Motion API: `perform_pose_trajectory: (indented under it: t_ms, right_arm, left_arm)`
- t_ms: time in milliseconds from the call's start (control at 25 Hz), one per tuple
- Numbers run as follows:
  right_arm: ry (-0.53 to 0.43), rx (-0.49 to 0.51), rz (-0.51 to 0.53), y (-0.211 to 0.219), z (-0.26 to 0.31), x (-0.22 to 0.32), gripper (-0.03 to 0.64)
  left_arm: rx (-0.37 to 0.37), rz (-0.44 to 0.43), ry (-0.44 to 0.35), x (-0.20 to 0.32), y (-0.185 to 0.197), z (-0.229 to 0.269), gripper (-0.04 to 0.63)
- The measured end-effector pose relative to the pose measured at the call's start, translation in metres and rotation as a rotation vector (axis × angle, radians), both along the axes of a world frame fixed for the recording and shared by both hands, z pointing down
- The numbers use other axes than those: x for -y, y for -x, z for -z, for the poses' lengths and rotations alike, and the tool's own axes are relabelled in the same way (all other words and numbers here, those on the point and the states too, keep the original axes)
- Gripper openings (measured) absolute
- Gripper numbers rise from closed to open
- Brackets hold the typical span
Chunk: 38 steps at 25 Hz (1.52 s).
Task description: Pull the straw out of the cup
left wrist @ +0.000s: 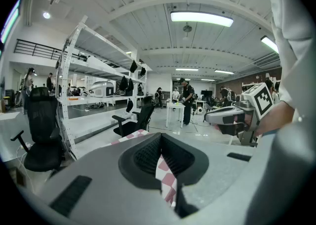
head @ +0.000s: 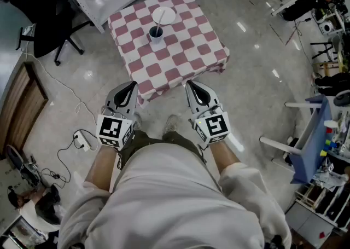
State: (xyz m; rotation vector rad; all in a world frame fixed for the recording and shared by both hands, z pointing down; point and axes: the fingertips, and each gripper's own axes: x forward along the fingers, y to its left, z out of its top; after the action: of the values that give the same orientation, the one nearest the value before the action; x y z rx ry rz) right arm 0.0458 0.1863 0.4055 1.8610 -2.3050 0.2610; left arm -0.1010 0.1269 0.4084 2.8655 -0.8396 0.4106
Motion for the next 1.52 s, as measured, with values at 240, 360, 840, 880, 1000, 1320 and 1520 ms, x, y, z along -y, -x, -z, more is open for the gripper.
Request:
perform_pose_trajectory:
  t_ms: [240,360,840,880,1000,1320,1520]
  right_arm:
    - [-0.002,0.001,0.003,-0.002,0.001,-0.007,0.003]
    - [-0.005,-0.001,0.004,-0.003,0.001,-0.008,0.003]
    - [-0.047,0.014,0.031,-0.011,0.005,-0.012,0.005]
    - [-0.049,0.018,0.036,-0.013,0.005,-0.011,0.005]
    - [-0.052,0.023,0.058,-0.021,0.005,-0.007,0.005]
    - [-0.045,0.027,0.129,-0.027,0.002,0.012,0.005]
    - [-0.024,0.025,0.123,-0.018,0.000,0.040,0.005]
  left_arm:
    - [-0.002,0.006,-0.004,-0.006,0.000,0.002,0.005]
    - [-0.003,0.008,-0.006,-0.008,0.000,0.003,0.005]
    - [0.012,0.036,-0.022,-0.009,-0.007,0.004,0.005]
    - [0.014,0.045,-0.026,-0.009,-0.008,0.004,0.005]
    - [0.014,0.071,-0.038,-0.006,-0.011,0.006,0.005]
    - [0.017,0.113,-0.058,0.005,-0.015,0.014,0.005]
    - [0.010,0.094,-0.030,0.034,-0.011,0.006,0.005]
